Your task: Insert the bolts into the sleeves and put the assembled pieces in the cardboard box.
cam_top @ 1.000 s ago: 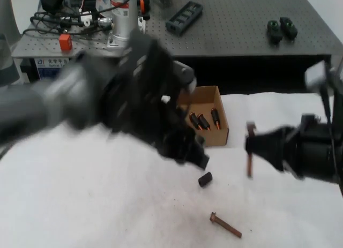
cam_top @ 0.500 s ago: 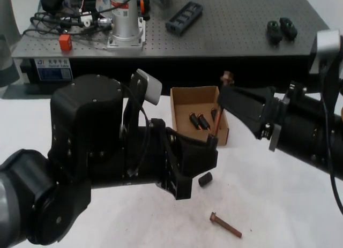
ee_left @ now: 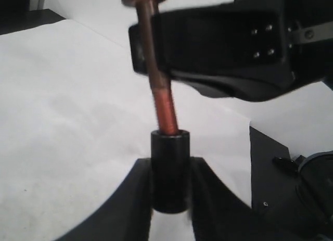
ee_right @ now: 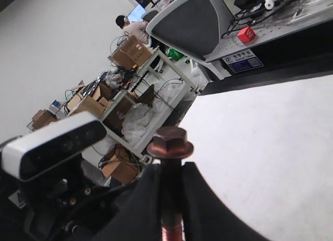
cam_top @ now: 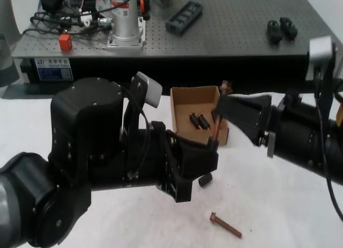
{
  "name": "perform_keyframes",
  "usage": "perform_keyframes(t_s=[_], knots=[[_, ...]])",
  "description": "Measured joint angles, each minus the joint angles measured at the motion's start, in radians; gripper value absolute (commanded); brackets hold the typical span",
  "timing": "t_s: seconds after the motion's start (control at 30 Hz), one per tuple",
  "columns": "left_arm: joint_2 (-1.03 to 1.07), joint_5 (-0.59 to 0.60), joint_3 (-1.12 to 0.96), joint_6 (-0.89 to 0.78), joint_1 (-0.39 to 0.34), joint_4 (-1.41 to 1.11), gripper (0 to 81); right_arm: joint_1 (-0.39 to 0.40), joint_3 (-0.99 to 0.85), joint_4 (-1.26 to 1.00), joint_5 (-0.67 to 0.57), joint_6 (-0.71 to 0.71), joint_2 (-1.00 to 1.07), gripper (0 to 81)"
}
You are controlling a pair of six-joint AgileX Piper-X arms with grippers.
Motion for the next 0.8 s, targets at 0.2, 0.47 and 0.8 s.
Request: perform_keyframes(t_s=[0.2,0.47,0.8], knots=[[0.000,-0.021,0.001,0.000,0.000,-0.021,0.7,0.000,0.000,0.002,-0.036,-0.031,0.000,1.0],[0.000,-0.050,0.001,0.030,0.000,-0.044,0.7,0.000,0.000,0.026,-0.105,-0.074,0.000,43.6],[0.061,-0.270,-0.082,0.020,0.029,-0.043,0.7,-0.152,0.002,0.297,-0.130,-0.213,-0.111,42.0]])
